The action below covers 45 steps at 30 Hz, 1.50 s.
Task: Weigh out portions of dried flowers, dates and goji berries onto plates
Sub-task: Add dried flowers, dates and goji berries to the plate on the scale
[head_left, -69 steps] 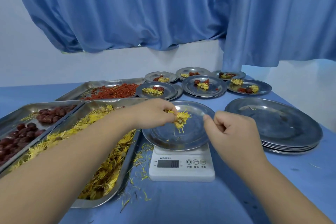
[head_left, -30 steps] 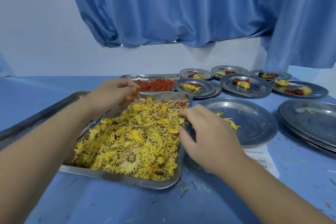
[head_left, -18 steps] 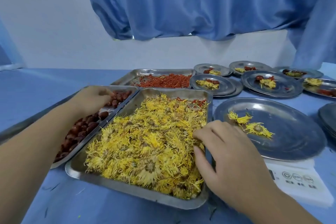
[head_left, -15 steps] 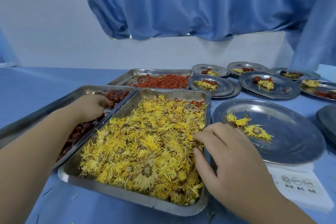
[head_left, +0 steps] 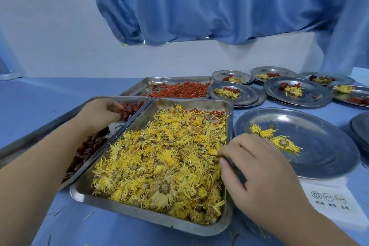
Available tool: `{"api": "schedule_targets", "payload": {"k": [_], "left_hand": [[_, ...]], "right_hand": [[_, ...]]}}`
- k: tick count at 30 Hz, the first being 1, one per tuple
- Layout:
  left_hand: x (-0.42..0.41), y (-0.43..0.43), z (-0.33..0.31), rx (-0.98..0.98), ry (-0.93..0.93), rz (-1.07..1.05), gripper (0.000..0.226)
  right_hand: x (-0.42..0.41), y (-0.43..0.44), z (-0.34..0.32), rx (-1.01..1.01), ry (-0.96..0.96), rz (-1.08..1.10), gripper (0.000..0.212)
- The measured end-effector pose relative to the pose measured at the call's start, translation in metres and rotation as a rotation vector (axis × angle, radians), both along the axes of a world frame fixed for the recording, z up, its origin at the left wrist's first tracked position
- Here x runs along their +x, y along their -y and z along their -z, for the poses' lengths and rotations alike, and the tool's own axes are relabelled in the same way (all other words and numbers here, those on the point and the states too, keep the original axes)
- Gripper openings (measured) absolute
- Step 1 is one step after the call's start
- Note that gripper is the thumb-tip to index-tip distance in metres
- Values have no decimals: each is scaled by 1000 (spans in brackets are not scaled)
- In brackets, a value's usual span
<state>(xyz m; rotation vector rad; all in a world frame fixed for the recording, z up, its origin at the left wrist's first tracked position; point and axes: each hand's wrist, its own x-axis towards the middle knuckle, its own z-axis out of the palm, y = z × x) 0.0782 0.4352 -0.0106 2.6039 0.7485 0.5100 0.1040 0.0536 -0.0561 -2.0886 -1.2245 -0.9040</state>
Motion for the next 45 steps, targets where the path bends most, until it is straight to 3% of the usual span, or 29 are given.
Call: {"api": "schedule_targets", "payload": {"k": [3,7,13,17,21,25,33,37,40,43,45], "left_hand": [[3,36,-14,-52,103,85,19],[16,106,-24,-194,169,298,16],[58,221,-18,-245,77,577,18],[83,271,-17,-150,12,694,18],[95,287,-16,6,-164,718,16],[94,287,-12,175,-197,741,20],[97,265,-22,160,-123,697,19],[110,230,-34,167,-85,579,12],[121,189,-45,-34,48,429,15],[135,153,-61,-342,110,325,19],[149,135,-67,-401,105,312,18]], "right_hand": [[5,9,-5,76,-42,19,21],[23,34,-16,312,-255,121,17],[66,85,-30,722,-526,284,29],[76,98,-28,812,-585,307,29],[79,93,-25,752,-572,276,27],[79,88,-25,720,-524,249,24],[75,67,-26,712,-567,163,25],[94,51,-46,318,-698,90,20],[118,49,-69,111,-640,55,19],[140,50,-85,204,-588,47,20],[155,48,-91,241,-602,47,20]]}}
